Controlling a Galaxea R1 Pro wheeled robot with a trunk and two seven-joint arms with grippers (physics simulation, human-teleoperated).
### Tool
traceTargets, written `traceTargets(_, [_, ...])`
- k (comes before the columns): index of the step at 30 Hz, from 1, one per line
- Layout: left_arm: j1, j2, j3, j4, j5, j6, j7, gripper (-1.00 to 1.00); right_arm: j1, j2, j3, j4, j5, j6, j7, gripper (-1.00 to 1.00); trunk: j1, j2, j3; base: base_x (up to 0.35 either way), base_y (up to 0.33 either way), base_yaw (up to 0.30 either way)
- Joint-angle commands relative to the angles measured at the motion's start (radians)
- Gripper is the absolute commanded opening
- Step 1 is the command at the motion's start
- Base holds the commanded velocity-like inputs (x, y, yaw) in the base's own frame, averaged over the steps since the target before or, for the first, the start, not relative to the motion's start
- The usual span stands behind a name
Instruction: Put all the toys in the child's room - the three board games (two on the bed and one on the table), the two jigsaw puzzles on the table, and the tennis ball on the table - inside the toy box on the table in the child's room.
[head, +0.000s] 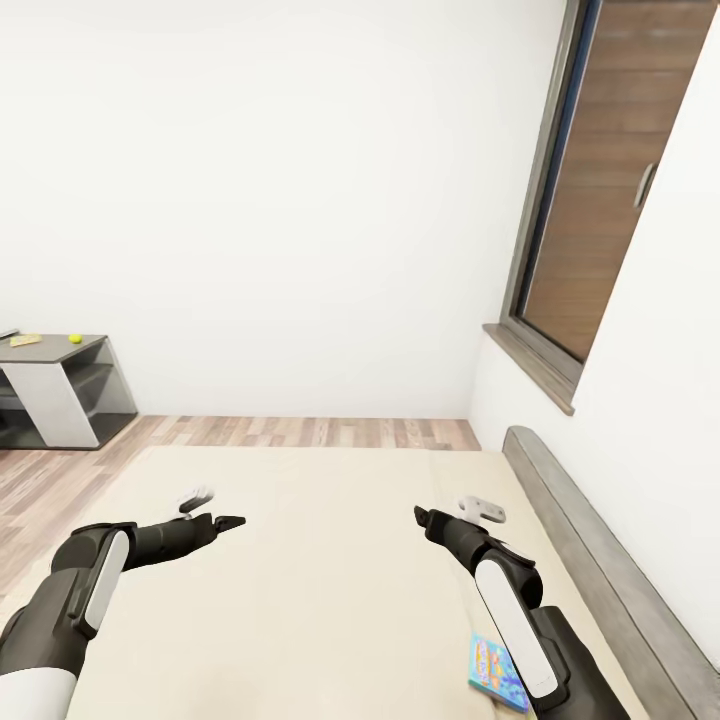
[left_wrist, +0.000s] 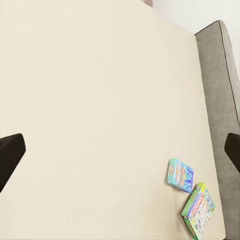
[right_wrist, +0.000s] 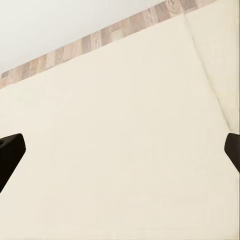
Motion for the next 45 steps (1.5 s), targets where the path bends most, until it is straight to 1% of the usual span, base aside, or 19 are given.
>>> traceTargets(1, [-0.001, 0.0, 0.001, -0.001, 0.003, 0.007, -0.001, 1.0, -0.001, 0.0, 0.001, -0.001, -0.01, 0.001, -0.01, 1.0, 0.001, -0.002, -0.002, 0.0, -0.248, 0.0])
traceTargets(7, [-0.001, 0.0, 0.002, -0.001, 0.003, 0.006, -0.001, 1.0, -0.001, 0.0, 0.001, -0.001, -0.01, 0.001, -0.01, 1.0, 0.001, -0.002, -0.002, 0.0, -0.235, 0.0])
traceTargets(11, [-0.001, 0.0, 0.003, -0.001, 0.003, 0.006, -0.001, 1.0, -0.001, 0.0, 0.001, -0.001, -0.01, 0.001, -0.011, 1.0, 0.001, -0.002, -0.002, 0.0, -0.093, 0.0])
traceTargets(40, [-0.001, 0.001, 0.003, -0.001, 0.003, 0.007, -0.003, 1.0, -0.001, 0.0, 0.001, -0.015, -0.01, 0.008, -0.021, 1.0, 0.001, -0.002, -0.002, 0.0, -0.005, 0.0])
traceTargets(45, [-0.001, 0.001, 0.003, -0.001, 0.003, 0.005, -0.011, 1.0, -0.001, 0.0, 0.001, -0.015, -0.01, 0.006, -0.022, 1.0, 0.001, -0.002, -0.002, 0.0, 0.0, 0.0])
